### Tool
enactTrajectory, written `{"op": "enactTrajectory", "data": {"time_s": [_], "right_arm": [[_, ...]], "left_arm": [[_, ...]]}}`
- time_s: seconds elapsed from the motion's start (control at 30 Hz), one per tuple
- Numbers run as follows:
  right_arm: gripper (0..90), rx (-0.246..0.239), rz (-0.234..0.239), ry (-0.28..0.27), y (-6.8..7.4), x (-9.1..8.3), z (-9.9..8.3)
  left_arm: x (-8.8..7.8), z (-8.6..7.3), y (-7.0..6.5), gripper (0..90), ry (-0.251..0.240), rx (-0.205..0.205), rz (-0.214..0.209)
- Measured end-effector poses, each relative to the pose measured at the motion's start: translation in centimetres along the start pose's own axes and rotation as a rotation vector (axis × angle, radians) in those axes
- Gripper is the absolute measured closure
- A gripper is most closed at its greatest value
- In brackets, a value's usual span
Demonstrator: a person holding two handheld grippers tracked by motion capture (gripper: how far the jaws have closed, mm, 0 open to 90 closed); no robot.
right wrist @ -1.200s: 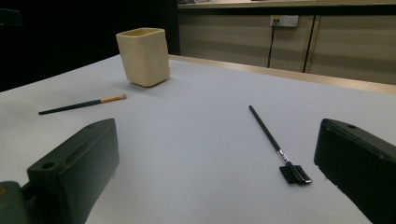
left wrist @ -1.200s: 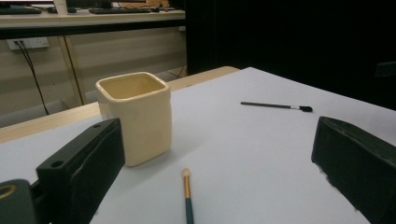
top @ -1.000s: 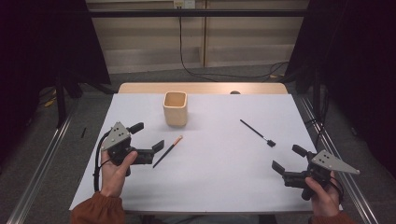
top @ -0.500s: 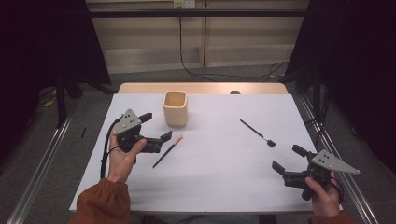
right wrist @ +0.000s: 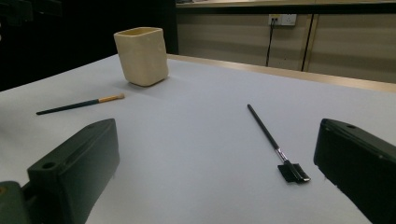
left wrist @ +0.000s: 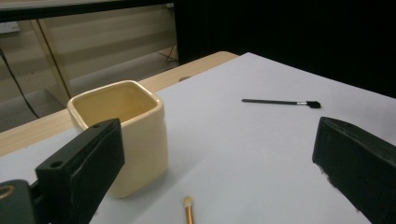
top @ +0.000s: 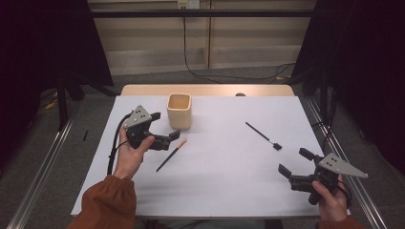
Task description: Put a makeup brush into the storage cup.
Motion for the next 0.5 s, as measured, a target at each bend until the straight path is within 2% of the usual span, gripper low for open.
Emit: {"op": "enactTrajectory", "data": {"time_s": [0.1, 0.2, 0.23, 0.5], "right_arm": [[0.0, 0.000, 0.000, 0.000, 0.0, 0.0, 0.0], [0.0, -0.002, 0.001, 0.002, 0.0, 0.0, 0.0], [0.0, -0.004, 0.000, 0.002, 0.0, 0.0, 0.0], [0.0, -0.001, 0.002, 0.004, 0.0, 0.0, 0.0]], "left_arm": [[0.1, 0.1, 0.2, 1.9, 0.015, 0.008, 0.005], [0.5, 0.1, 0.0, 2.2, 0.043, 0.033, 0.026], [0.5, 0.0, -0.2, 2.2, 0.052, 0.047, 0.019], [1.3, -0.2, -0.5, 2.0, 0.117, 0.046, 0.011]]}}
Point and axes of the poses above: each handheld gripper's, and its own axes: x roughly forward along the jaws, z roughly out of its top, y roughly to its left, the point moved 1 cm from there along x, roughly forward along the jaws, and after that the axes turned 11 degrees about x, right-handed, at the moved point
